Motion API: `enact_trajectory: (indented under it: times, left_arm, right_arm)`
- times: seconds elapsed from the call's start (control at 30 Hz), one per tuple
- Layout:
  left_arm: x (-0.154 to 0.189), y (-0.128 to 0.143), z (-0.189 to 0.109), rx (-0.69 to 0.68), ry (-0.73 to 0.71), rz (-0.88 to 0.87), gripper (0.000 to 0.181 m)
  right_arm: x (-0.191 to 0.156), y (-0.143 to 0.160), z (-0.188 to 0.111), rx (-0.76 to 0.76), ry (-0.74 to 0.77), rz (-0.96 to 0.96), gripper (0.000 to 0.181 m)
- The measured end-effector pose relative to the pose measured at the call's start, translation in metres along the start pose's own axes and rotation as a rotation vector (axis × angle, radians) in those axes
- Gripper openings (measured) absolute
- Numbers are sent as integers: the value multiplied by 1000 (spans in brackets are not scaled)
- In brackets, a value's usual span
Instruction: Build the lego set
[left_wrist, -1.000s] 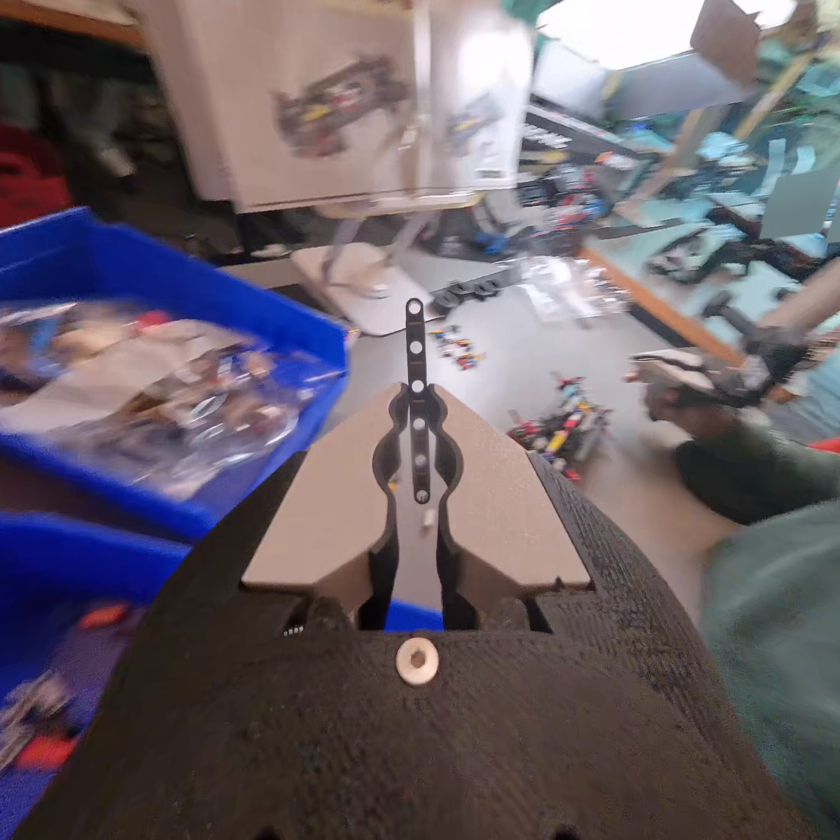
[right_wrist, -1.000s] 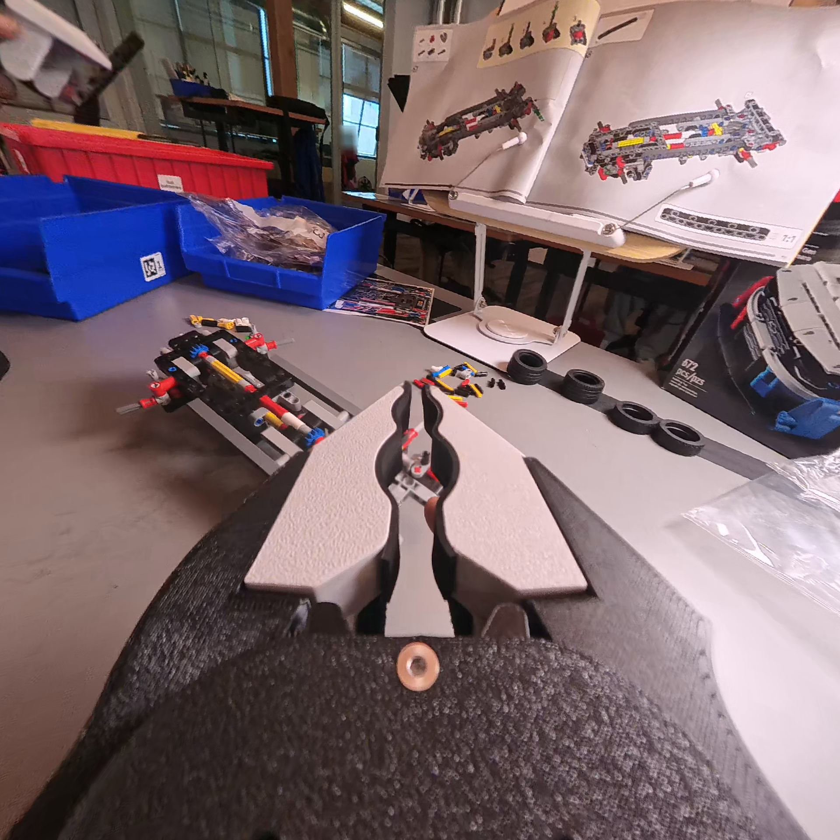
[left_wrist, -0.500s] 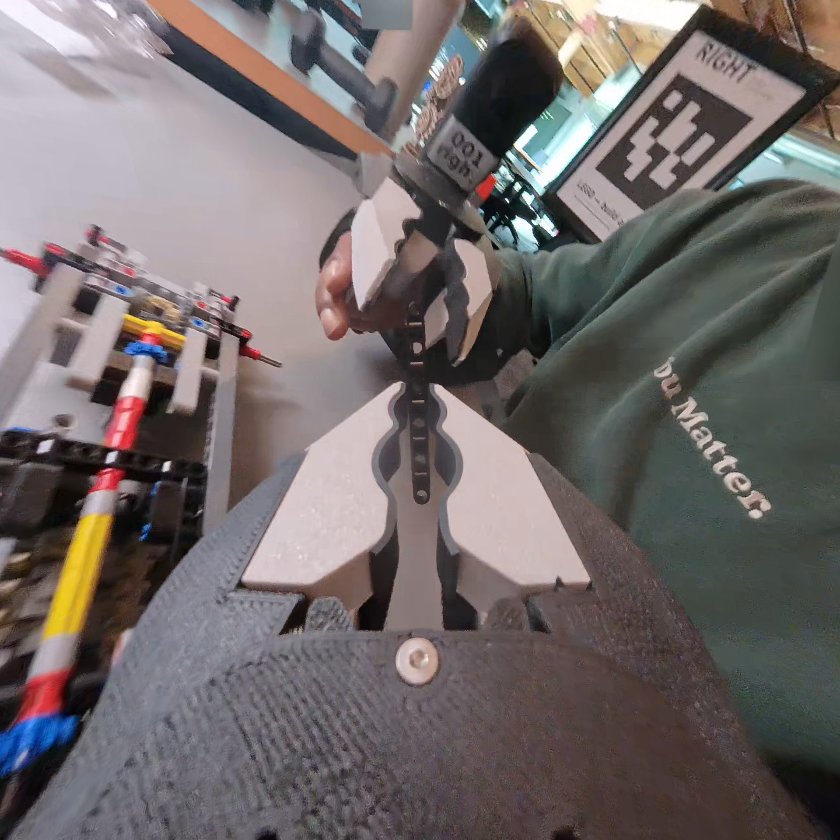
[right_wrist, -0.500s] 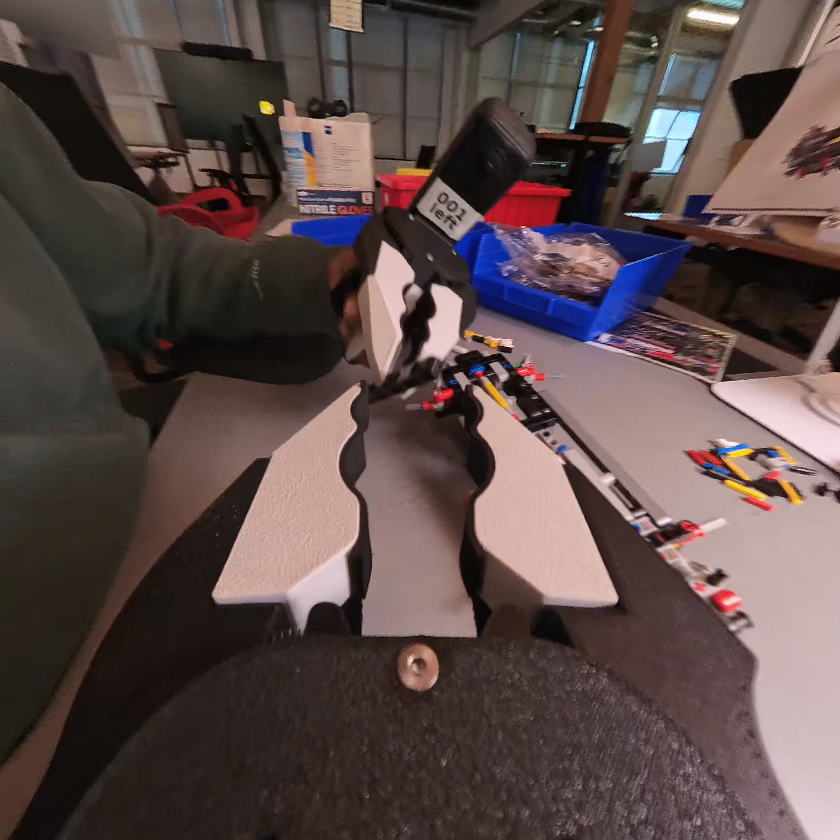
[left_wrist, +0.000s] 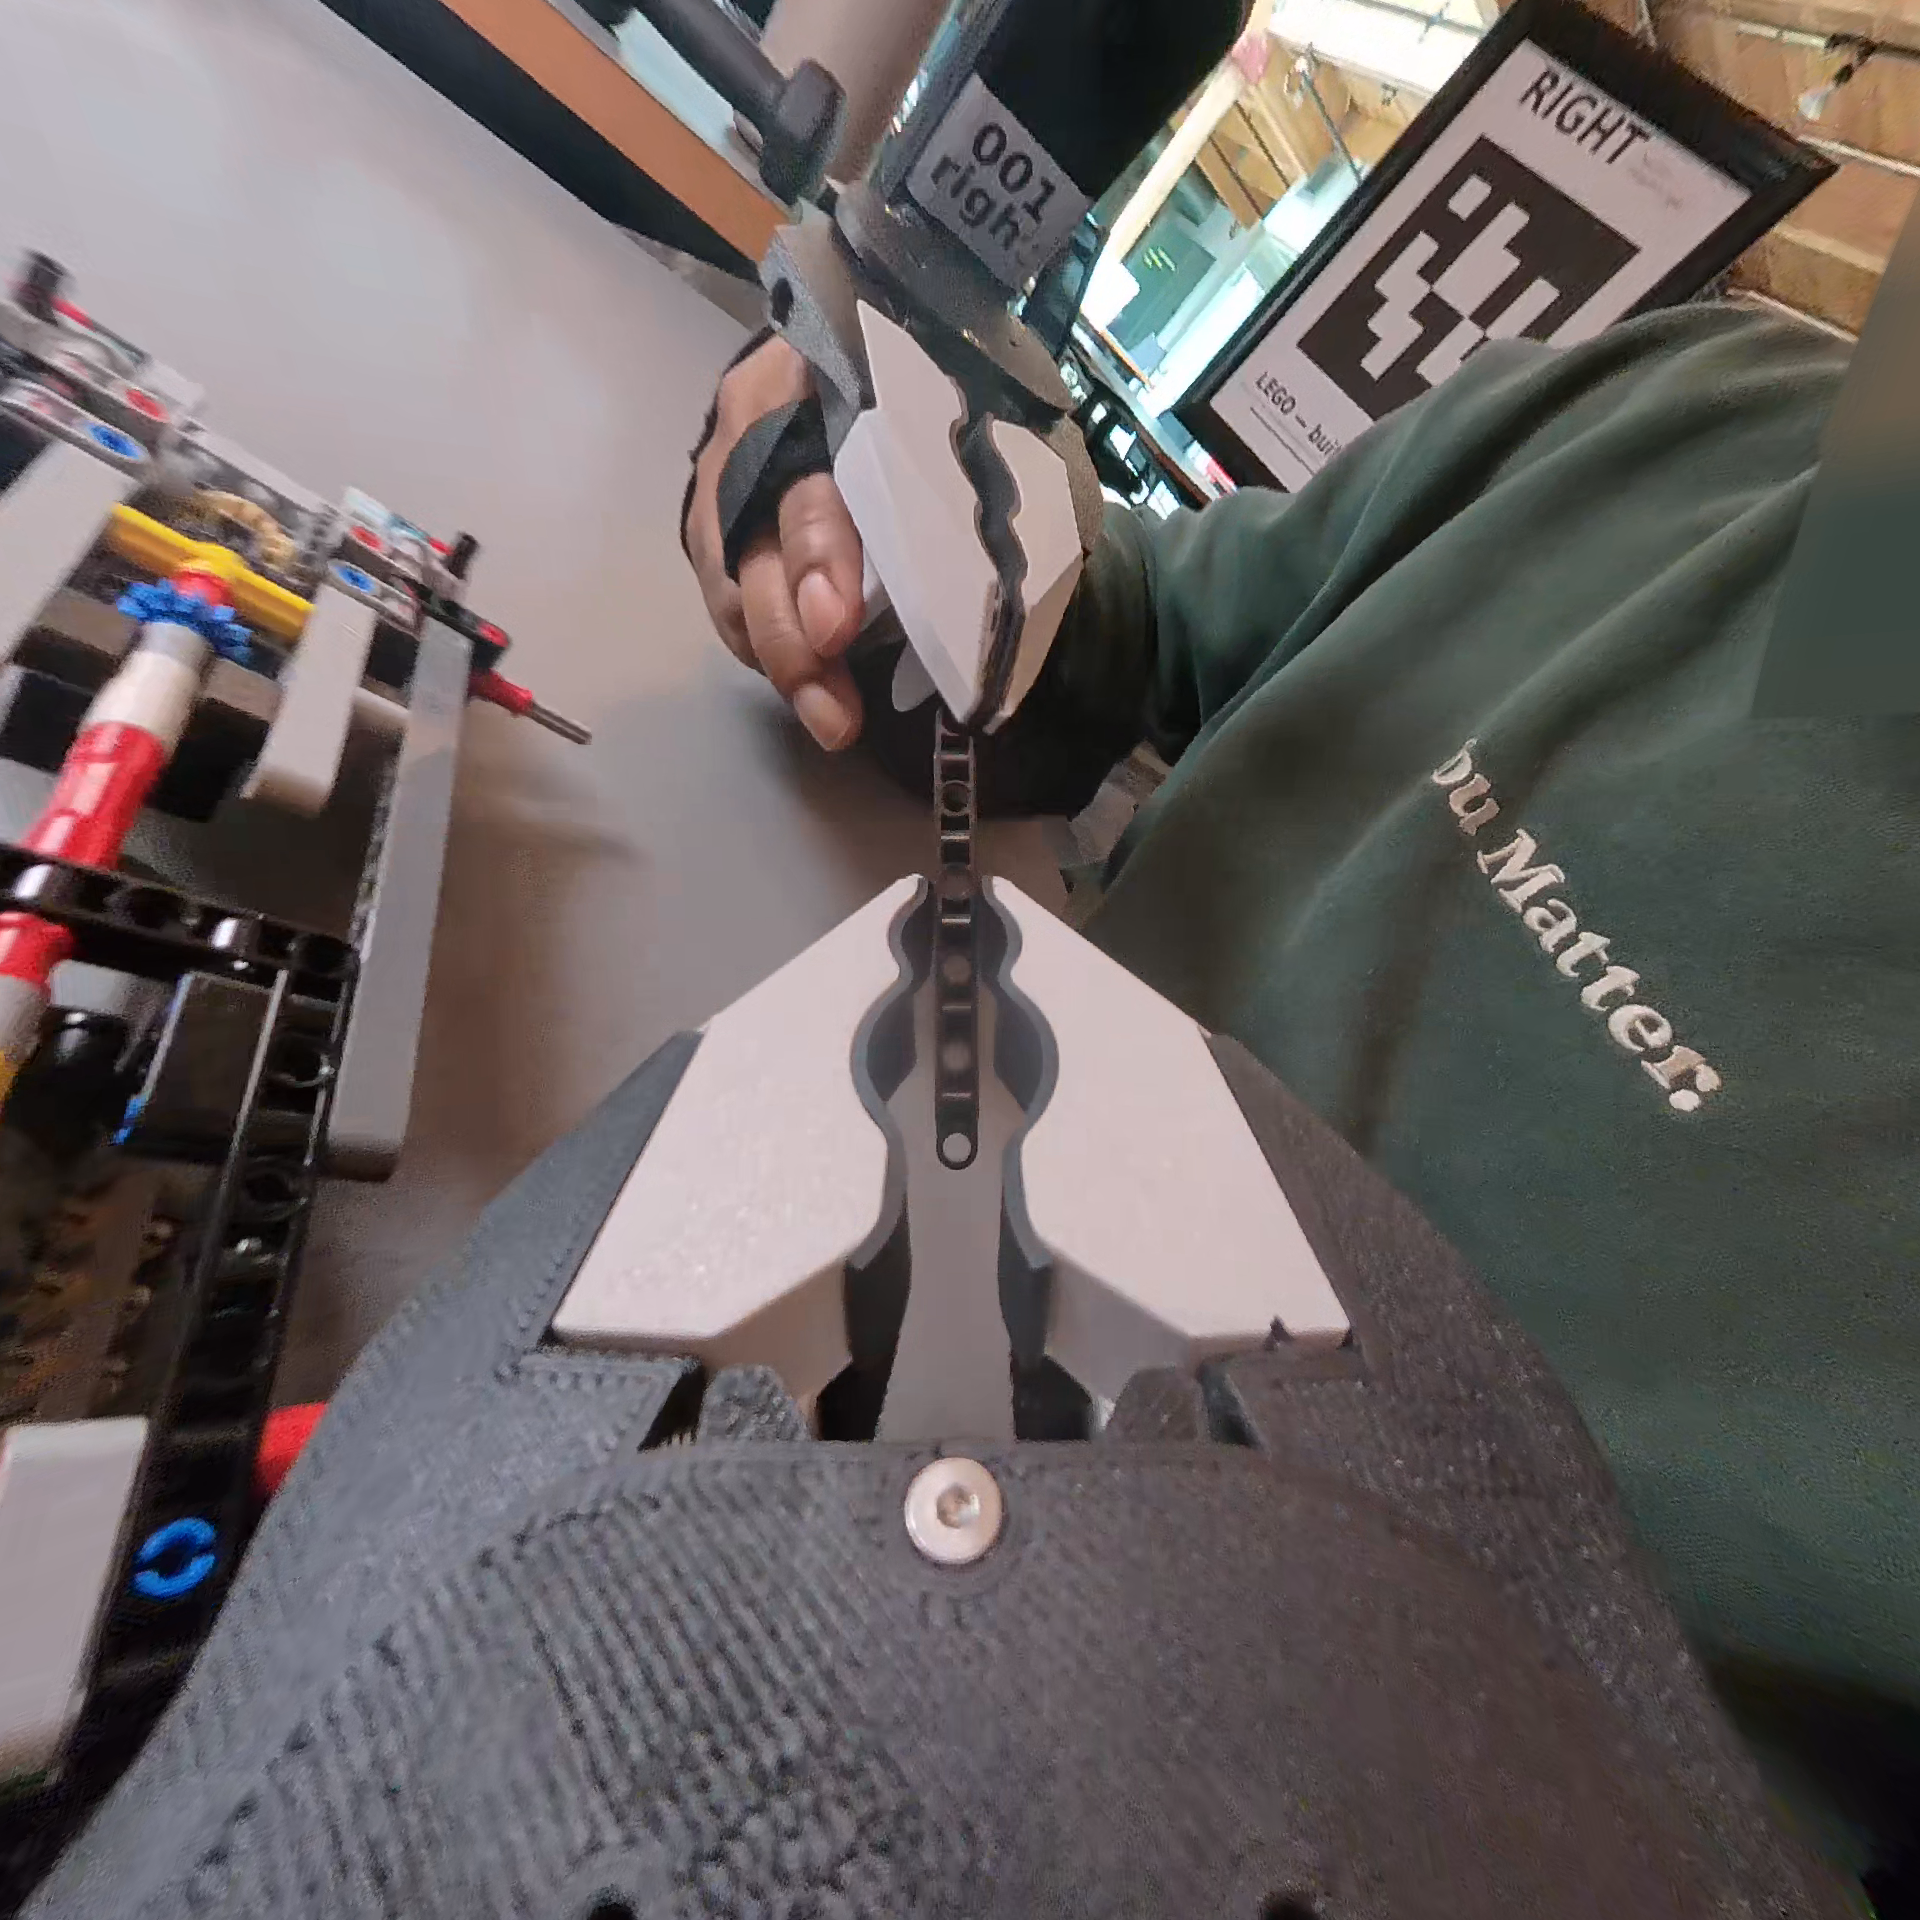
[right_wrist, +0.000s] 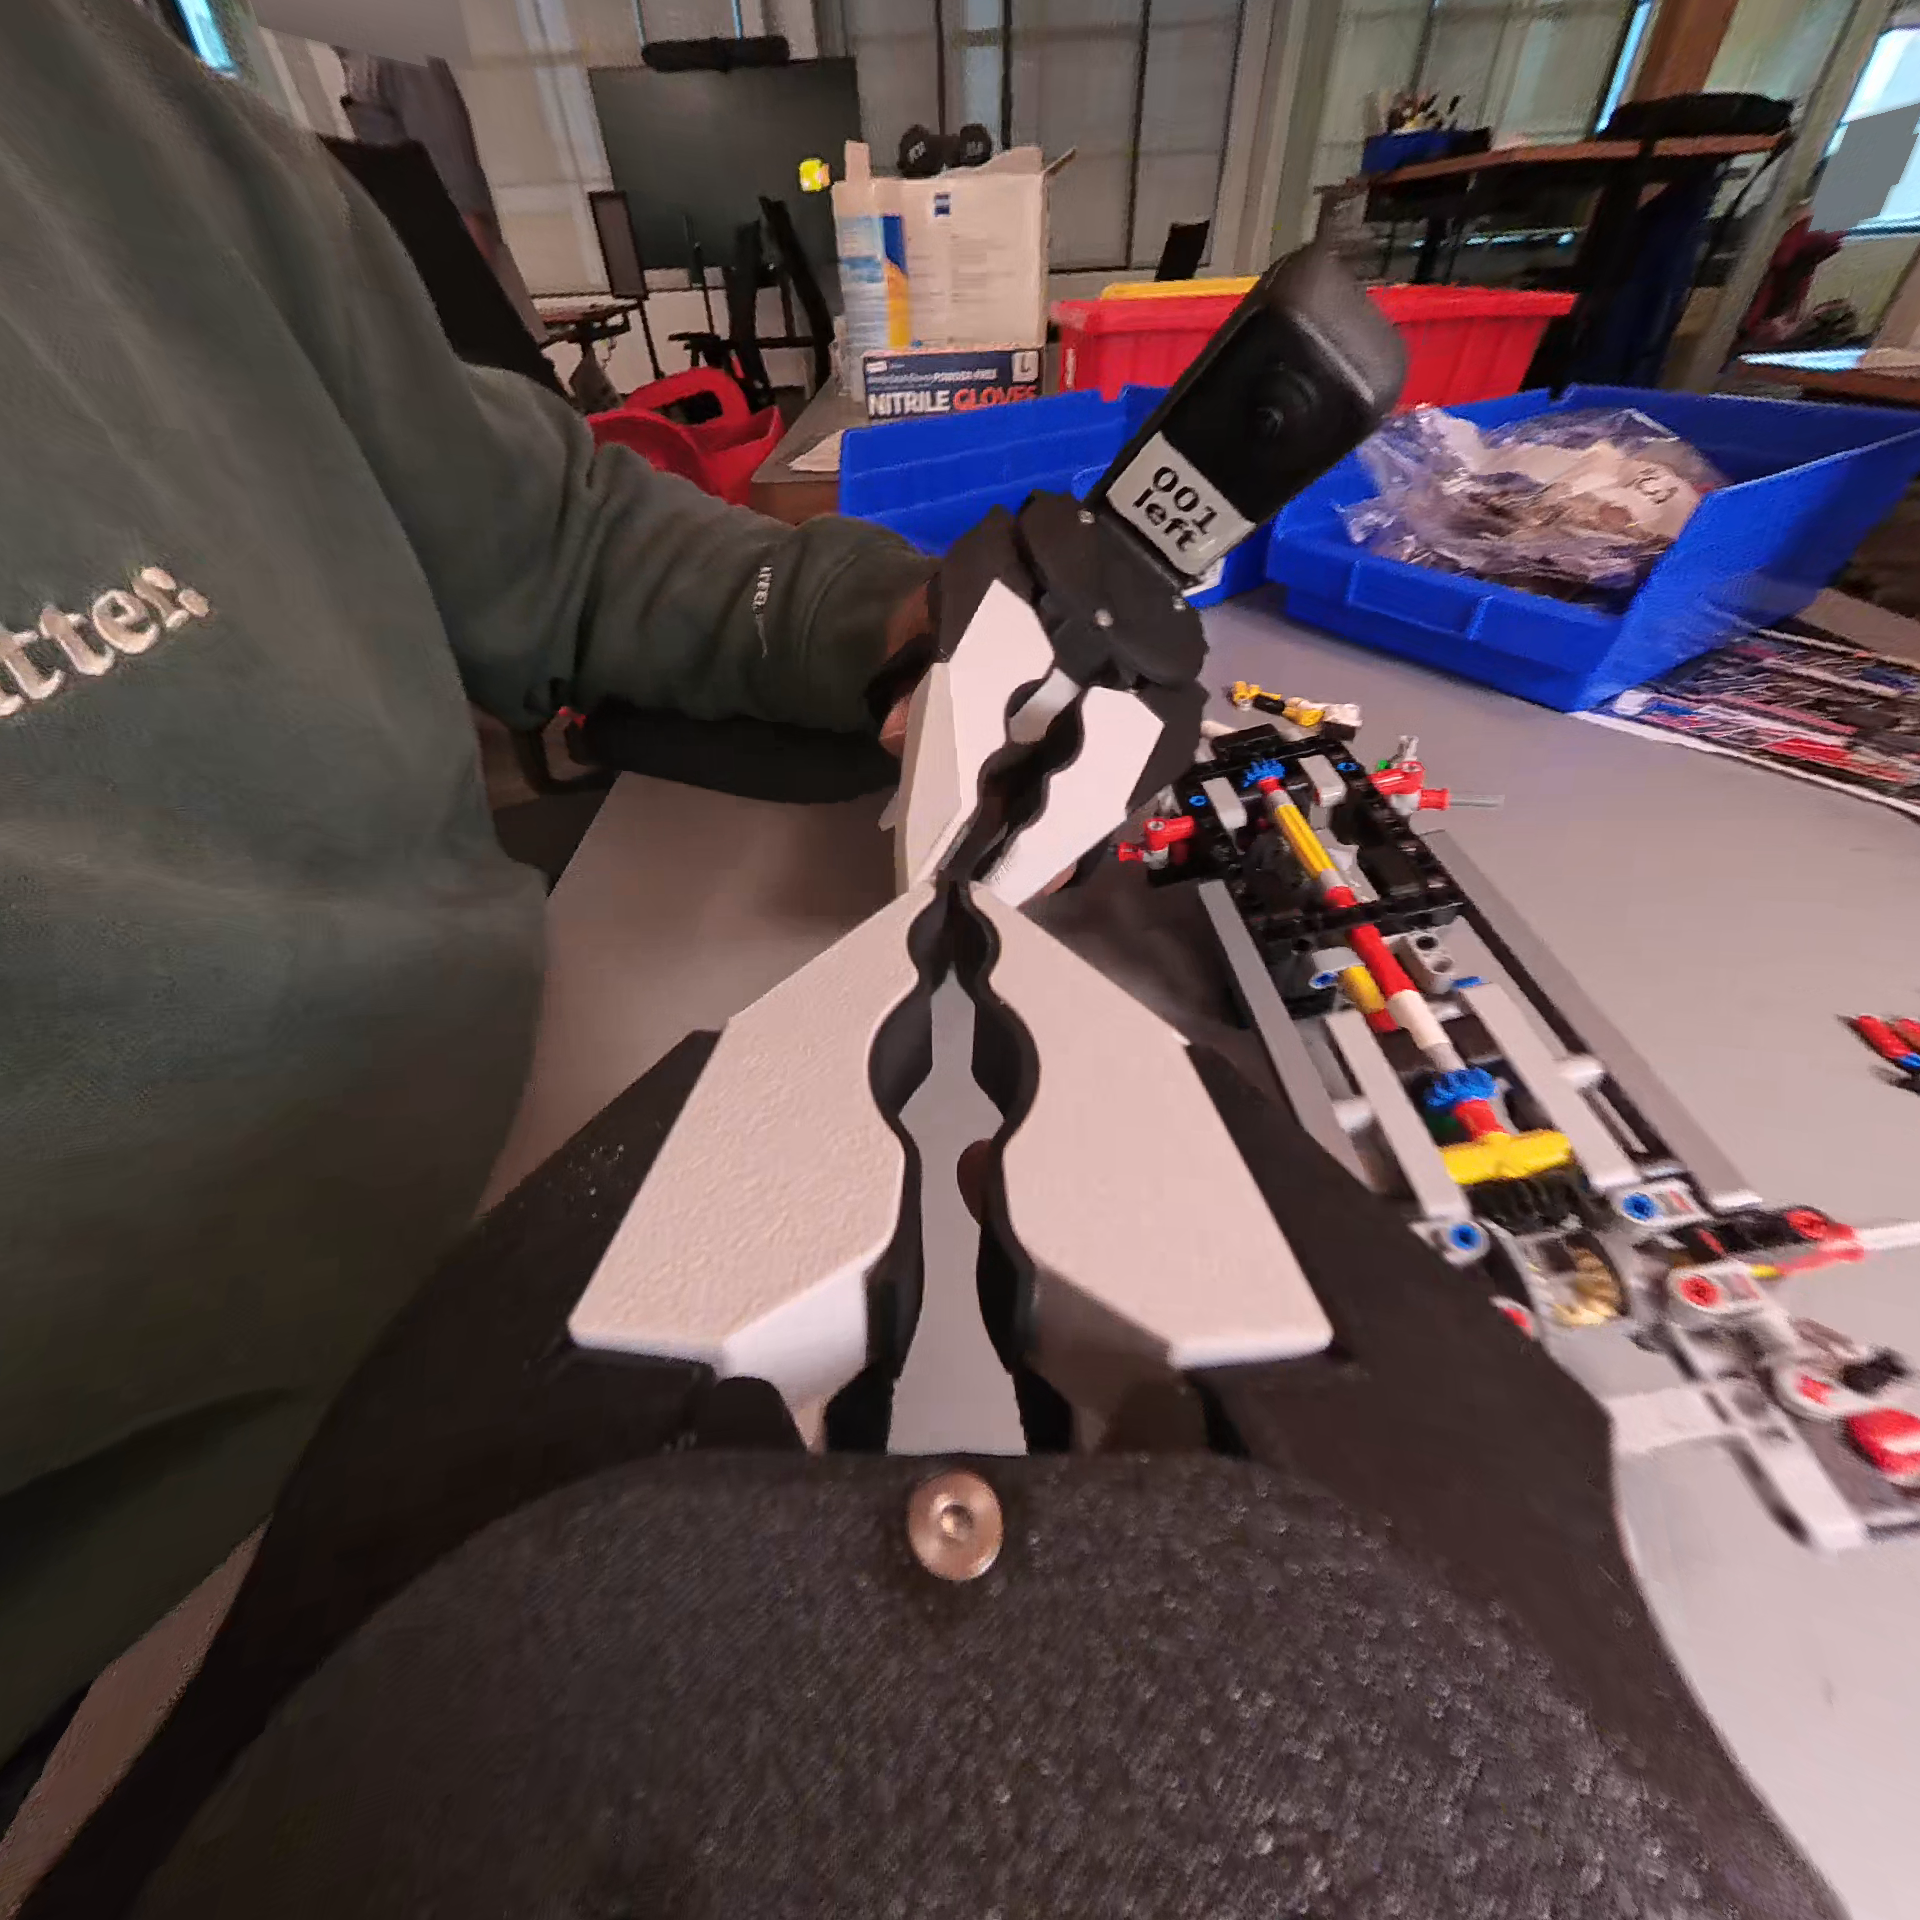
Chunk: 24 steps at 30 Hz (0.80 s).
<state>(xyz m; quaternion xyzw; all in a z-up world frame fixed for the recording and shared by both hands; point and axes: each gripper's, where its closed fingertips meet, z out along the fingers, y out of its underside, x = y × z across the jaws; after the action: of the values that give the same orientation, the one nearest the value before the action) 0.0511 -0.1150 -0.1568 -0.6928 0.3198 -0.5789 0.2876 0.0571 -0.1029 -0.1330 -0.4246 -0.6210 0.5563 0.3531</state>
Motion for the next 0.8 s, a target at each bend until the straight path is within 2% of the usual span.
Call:
enact_trajectory:
  times: [0.03, 0.2, 0.3, 0.37, 0.43, 0.53, 0.57, 0.6, 0.8]
  left_arm:
    - [-2, -2, -4, 19, -13, 2, 6]
    - [-8, -15, -13, 58, -117, 80, 6]
    - [-19, -13, -17, 8, -260, 185, 6]
    - [-23, -10, -18, -29, -333, 254, 6]
    - [-25, -7, -17, -67, -383, 307, 6]
    - [-23, -2, -10, -109, -395, 356, 6]
    - [-23, 0, -8, -120, -395, 366, 6]
    - [-23, 2, -6, -133, -398, 374, 6]
    - [-21, -3, -7, -100, -396, 380, 6]
  right_arm:
    - [4, 0, -3, 0, 18, -3, 0]
    - [13, 8, -8, -41, 63, -29, 0]
    - [19, 7, -11, -43, 95, -38, 1]
    - [22, 12, -13, -81, 104, -25, 21]
    - [23, 17, -10, -110, 113, -20, 29]
    - [19, 21, 0, -135, 110, -30, 29]
    - [17, 23, 4, -151, 112, -45, 22]
    - [15, 25, 6, -172, 117, -70, 6]
    - [12, 23, -3, -214, 105, -130, 5]
